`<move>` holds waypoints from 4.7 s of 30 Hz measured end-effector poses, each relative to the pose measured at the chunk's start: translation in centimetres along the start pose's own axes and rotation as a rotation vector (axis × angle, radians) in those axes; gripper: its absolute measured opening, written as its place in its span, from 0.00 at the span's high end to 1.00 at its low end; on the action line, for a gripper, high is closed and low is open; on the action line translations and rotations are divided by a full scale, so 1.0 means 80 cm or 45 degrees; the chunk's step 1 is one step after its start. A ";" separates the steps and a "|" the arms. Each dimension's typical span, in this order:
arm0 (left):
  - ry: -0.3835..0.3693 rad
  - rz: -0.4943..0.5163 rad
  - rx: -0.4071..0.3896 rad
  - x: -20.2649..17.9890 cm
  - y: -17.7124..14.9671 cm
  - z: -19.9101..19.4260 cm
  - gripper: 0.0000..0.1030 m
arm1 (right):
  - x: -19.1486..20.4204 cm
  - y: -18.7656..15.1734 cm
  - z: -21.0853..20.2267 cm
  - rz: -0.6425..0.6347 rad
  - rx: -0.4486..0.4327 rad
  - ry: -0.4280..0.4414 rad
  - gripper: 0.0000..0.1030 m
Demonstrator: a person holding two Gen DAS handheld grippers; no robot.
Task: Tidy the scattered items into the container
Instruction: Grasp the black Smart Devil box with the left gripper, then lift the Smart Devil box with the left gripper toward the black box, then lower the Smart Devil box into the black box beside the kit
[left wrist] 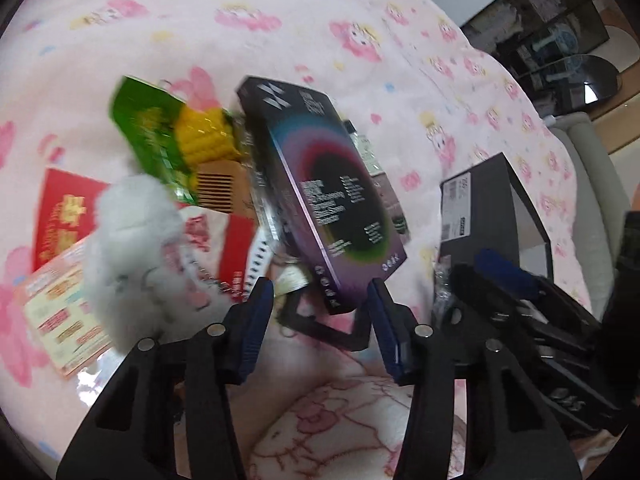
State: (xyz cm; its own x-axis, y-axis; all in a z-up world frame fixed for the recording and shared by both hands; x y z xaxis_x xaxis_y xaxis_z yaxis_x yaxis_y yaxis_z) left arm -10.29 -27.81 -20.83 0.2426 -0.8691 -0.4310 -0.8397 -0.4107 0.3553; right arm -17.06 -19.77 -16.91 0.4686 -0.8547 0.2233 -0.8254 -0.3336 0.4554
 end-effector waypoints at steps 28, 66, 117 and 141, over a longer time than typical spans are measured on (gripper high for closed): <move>0.139 -0.003 0.017 0.022 0.012 0.005 0.78 | -0.005 -0.018 0.094 0.247 0.307 0.248 0.44; 0.220 0.054 -0.001 0.004 0.008 -0.020 0.63 | 0.007 -0.030 0.052 0.169 0.263 0.297 0.66; 0.106 0.564 0.173 -0.398 -0.001 0.153 0.85 | -0.374 -0.048 -0.107 0.493 0.037 0.132 0.90; 0.044 0.626 0.377 -0.442 -0.029 0.226 0.71 | -0.433 -0.046 -0.139 0.612 -0.079 0.003 0.80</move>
State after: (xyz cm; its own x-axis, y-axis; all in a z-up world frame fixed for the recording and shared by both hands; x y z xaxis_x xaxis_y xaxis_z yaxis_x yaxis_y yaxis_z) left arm -25.67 8.84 -21.41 -0.1990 -0.9489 -0.2448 -0.9569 0.1342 0.2575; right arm -26.75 15.49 -16.77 0.0395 -0.9053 0.4228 -0.9282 0.1234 0.3510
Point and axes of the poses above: each gripper's, at about its wrist camera, not at the fingertips, and z roughly the way its jaws point, x to its left, y to its top, the point moved 8 cm from there along z, roughly the way its jaws point, and after that the axes turned 10 degrees about z, right-handed, at the moved point
